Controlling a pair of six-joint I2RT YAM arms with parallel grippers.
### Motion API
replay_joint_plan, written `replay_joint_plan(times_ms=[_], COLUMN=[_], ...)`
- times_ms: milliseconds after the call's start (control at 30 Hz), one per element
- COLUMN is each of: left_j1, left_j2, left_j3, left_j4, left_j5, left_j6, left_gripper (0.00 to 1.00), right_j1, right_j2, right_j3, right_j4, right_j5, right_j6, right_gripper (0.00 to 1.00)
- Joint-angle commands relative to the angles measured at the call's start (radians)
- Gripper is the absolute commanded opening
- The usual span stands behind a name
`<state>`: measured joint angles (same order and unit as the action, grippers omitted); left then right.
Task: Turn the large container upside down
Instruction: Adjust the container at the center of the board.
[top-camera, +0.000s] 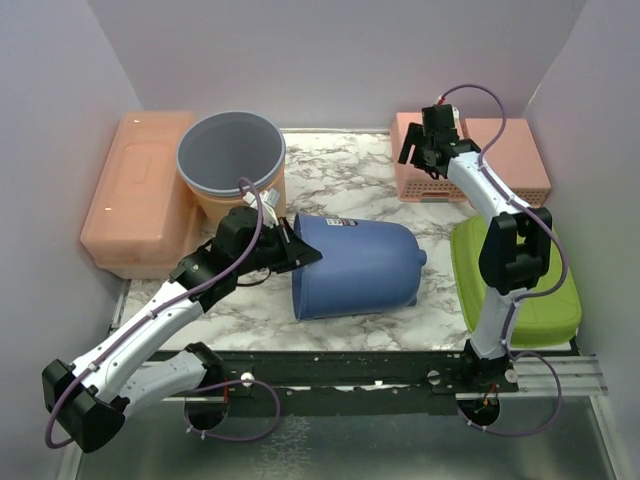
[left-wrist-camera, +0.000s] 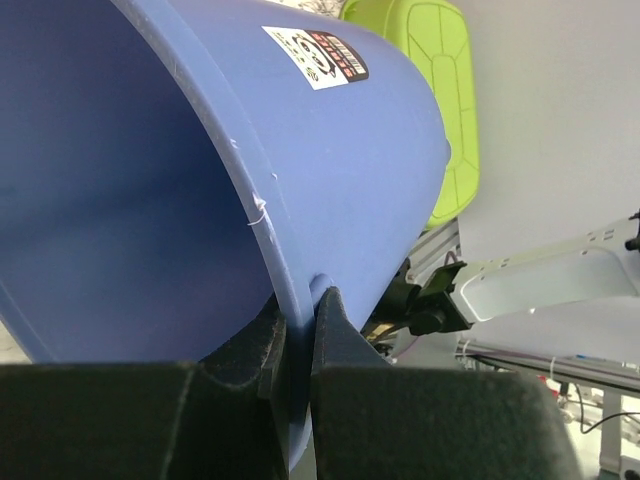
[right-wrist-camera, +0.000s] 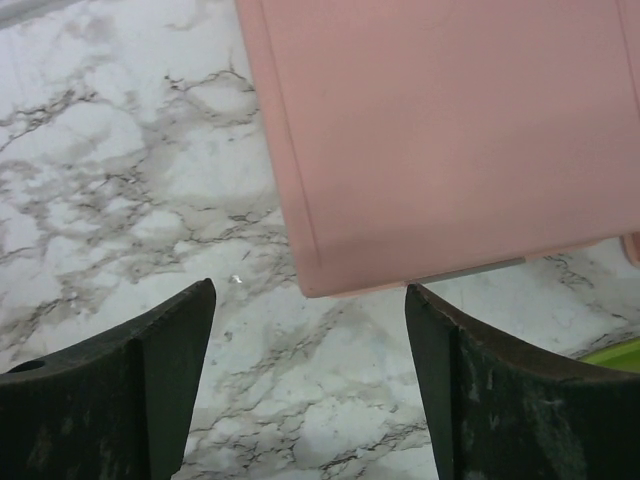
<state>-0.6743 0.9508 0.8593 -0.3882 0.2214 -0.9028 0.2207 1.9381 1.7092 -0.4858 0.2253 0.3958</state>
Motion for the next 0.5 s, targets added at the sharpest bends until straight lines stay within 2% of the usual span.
replay_joint_plan(times_ms=[0,100,167,300,467], left_j1=[0.015,0.015,0.015,0.016,0.017], left_j2=[0.011,0.006,0.018,0.038,0.034], left_j3=[-0.011,-0.007,0.0,0.017,0.029], left_j4=[-0.339,-0.34,-0.343,-0.344,-0.345], left_j5=[-0.162,-0.175,-0.171,-0.168,-0.181], left_j6=[0.182,0.185,0.193,0.2,0.201], left_gripper=[0.0,0.0,0.0,0.0,0.0], right_j1=[-0.016,-0.02,-0.022,-0.023,-0.022], right_j2=[-0.023,-0.028,0.018,0.156,0.259], right_j3=[-0.051,-0.084,-0.009,0.152,0.266], right_j4=[0.012,0.077,0.033,-0.028,-0.029], right_j5=[0.036,0.013,0.01,0.097,0.095], right_j6=[-0.055,-0.102,-0.146,-0.208,-0.272], right_gripper=[0.83,0.85,0.89,0.99,1.0])
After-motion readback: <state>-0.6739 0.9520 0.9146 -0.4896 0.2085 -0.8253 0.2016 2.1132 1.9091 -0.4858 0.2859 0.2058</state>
